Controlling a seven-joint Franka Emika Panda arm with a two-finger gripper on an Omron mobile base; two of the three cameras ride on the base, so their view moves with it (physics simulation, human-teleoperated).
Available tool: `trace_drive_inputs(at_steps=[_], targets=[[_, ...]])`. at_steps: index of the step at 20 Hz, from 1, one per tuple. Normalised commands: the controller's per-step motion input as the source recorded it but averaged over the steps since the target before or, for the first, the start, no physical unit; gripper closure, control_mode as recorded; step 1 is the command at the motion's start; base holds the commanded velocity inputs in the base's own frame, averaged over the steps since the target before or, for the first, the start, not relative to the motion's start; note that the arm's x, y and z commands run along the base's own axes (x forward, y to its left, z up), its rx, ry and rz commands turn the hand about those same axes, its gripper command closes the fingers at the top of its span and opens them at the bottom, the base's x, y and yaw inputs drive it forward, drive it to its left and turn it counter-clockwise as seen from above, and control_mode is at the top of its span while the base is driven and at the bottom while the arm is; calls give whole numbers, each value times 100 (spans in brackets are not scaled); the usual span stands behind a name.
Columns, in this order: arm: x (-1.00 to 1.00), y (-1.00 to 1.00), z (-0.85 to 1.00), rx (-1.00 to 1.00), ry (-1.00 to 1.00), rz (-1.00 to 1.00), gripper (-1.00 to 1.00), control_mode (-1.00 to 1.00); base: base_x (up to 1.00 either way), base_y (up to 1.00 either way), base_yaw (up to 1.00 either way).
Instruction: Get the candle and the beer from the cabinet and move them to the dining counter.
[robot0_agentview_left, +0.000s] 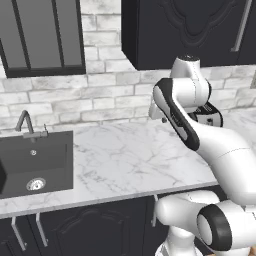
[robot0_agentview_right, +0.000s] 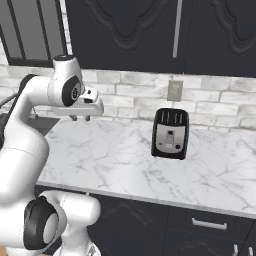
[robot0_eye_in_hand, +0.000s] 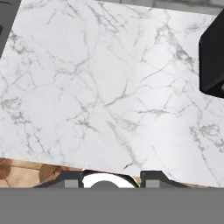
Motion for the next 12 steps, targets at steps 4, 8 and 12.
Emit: trace_drive_inputs(at_steps=[4, 8, 12], targets=[[0, -9, 3, 0, 0, 0, -100, -100, 0, 0, 0], [-8, -31, 14, 0, -10, 0, -100, -100, 0, 0, 0], [-12, -34, 21, 0, -19, 0, -100, -100, 0, 0, 0]])
